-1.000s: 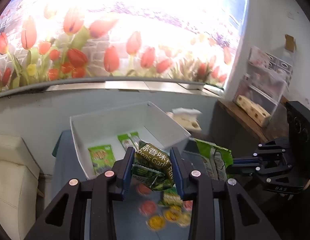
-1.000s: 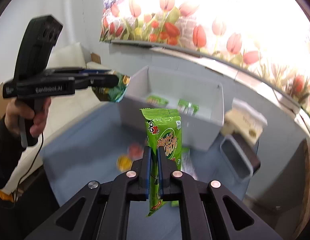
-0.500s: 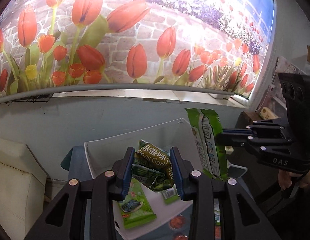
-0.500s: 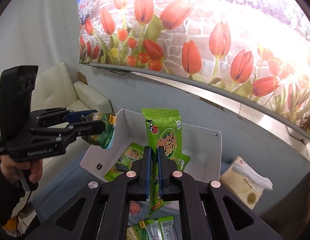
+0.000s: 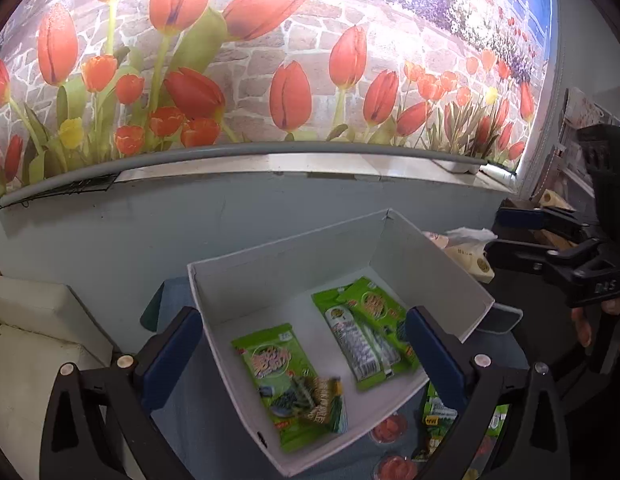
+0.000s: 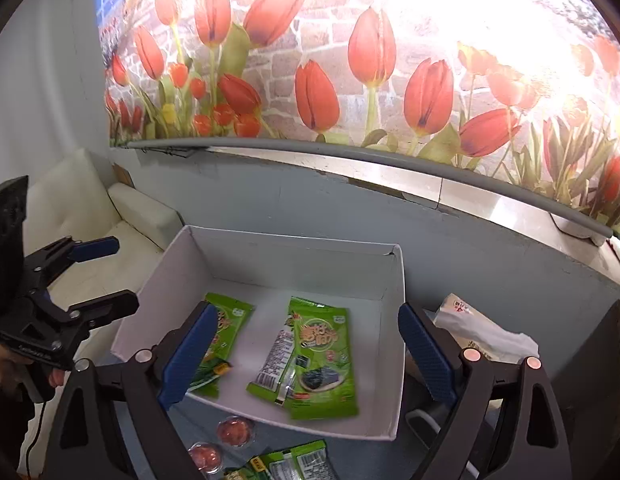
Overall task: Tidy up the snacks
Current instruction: 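Carry both packets into the white box and open both tools, then grasp another long green snack bar with the right tool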
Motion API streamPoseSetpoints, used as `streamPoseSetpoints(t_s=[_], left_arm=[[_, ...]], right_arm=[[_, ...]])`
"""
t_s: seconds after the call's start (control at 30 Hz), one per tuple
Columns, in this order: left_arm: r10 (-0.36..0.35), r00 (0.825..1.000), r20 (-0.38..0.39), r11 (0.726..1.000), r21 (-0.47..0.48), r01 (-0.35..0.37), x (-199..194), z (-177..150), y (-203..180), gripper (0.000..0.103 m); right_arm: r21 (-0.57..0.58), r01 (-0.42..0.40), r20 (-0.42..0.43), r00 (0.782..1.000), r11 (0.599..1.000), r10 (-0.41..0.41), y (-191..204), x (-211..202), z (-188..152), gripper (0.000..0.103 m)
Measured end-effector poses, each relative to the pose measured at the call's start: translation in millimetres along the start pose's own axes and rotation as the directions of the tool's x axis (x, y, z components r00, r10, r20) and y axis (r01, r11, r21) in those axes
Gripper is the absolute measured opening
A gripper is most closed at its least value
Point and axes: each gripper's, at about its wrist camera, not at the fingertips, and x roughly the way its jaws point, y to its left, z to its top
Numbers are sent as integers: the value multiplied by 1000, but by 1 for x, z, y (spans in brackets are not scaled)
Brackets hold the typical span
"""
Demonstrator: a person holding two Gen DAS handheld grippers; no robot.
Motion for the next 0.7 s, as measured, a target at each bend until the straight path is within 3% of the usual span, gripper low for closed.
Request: streamPoseSetpoints(t_s=[0.13, 0.4, 0.5, 0.57, 0.7], left_arm=[[-16, 1000, -9, 1000, -24, 16, -15, -12, -4, 103], [-66, 998, -6, 998, -22, 66, -51, -49, -31, 103], [-101, 995, -16, 995, -23, 101, -66, -69, -45, 103], [-107, 994, -18, 994, -28, 107, -75, -82, -52, 103], [-131, 991, -31, 991, -33, 130, -93, -108, -64, 103]], right_arm=[[-39, 4, 9, 1000, 999, -4, 5, -21, -23, 103], [-73, -48, -14, 999, 996, 48, 10, -63, -102, 103], [-64, -58, -65, 996, 996, 54, 5, -58, -133, 103], [-68, -22, -105, 994, 997, 15, -1, -45, -153, 103], [-34, -27, -198, 980, 999, 20, -19, -11, -185, 103]])
